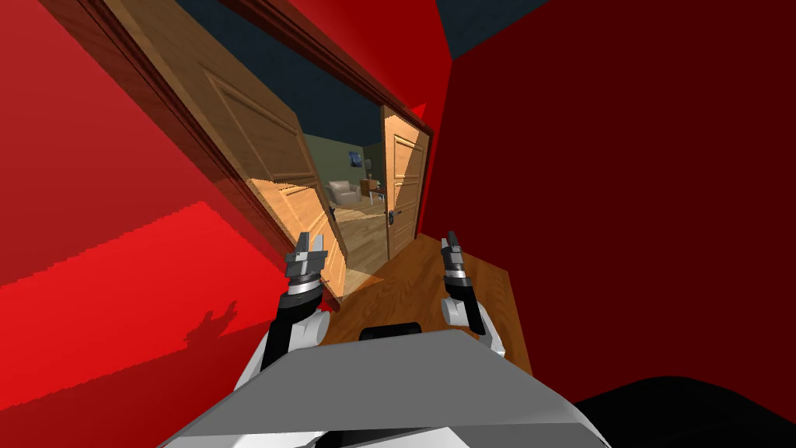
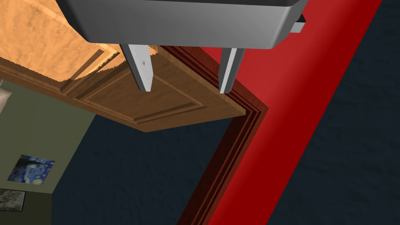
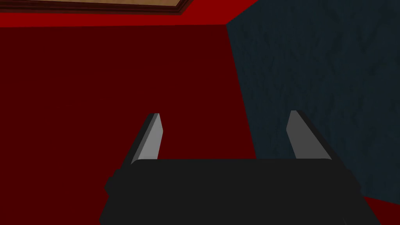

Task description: Push the door open

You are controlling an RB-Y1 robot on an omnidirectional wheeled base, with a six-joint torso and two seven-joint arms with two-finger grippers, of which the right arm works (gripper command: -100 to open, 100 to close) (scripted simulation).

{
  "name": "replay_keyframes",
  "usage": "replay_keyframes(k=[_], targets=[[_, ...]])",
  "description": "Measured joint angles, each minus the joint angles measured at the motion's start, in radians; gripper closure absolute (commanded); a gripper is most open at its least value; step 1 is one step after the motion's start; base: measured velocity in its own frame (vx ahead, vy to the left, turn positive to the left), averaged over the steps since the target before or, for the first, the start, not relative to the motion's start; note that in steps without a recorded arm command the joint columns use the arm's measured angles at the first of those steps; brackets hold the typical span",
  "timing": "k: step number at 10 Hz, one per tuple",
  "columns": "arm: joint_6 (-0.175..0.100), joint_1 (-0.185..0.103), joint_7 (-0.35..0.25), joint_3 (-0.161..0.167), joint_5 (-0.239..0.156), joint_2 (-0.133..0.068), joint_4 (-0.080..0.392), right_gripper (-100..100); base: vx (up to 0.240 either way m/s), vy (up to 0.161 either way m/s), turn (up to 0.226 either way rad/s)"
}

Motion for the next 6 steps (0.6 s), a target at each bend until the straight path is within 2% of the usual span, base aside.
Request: replay_keyframes(k=[3, 6], targets=[[0.014, -0.039, -0.016, 0.013, 0.005, -0.016, 0.057, -100, 0.124, -0.083, 0.087], [0.020, -0.069, -0.032, 0.019, 0.005, -0.031, 0.107, -100, 0.086, -0.052, 0.069]])
